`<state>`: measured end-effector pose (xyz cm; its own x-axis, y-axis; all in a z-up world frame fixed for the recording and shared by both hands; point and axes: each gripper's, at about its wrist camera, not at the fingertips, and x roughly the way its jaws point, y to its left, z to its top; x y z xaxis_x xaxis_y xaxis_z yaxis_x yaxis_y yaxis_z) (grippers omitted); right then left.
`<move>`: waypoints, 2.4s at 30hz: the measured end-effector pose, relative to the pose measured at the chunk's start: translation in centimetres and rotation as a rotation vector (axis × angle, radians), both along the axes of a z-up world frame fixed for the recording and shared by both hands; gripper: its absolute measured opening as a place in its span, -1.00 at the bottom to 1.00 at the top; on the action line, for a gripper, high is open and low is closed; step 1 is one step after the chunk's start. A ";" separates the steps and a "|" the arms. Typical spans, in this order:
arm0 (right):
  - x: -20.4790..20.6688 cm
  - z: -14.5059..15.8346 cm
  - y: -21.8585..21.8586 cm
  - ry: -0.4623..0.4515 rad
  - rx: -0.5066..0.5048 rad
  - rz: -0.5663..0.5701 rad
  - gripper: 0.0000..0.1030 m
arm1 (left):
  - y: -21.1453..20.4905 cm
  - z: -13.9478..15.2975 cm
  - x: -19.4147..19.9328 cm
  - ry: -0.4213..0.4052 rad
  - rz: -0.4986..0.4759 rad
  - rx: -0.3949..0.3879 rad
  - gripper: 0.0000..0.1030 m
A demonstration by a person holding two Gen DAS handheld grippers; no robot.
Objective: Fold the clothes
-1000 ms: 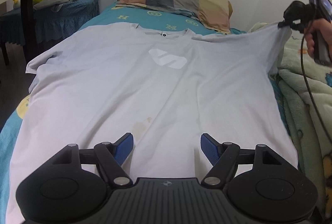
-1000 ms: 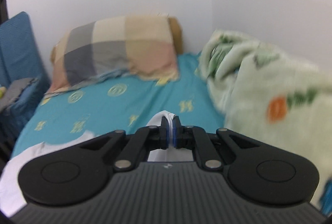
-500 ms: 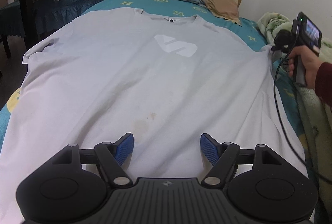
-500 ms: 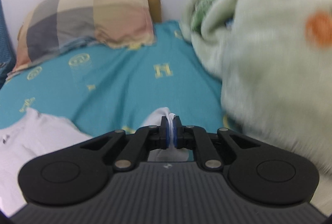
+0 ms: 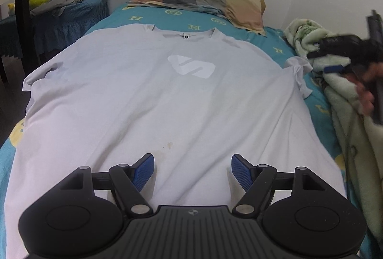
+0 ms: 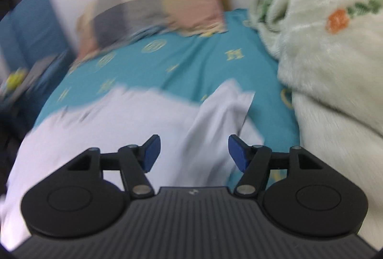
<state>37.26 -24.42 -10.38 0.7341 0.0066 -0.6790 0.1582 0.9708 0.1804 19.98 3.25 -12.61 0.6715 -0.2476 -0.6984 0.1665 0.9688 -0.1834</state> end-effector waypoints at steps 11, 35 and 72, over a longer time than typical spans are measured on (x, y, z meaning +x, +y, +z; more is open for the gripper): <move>-18.0 -3.2 6.9 0.537 -0.077 0.349 0.26 | 0.0 2.7 -3.3 -0.076 -0.038 0.023 0.44; -21.6 -6.5 11.0 0.947 -0.282 0.522 -0.93 | 3.4 4.2 -4.0 -0.090 0.044 -0.022 0.43; 10.5 -9.3 -8.0 0.032 0.461 -0.471 0.16 | 1.1 -0.7 2.3 0.082 -0.022 -0.200 0.43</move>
<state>47.71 -32.41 -19.71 0.7092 -0.0155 -0.7048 0.5593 0.6209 0.5492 22.30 4.35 -13.28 0.6075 -0.4007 -0.6859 0.1633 0.9080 -0.3858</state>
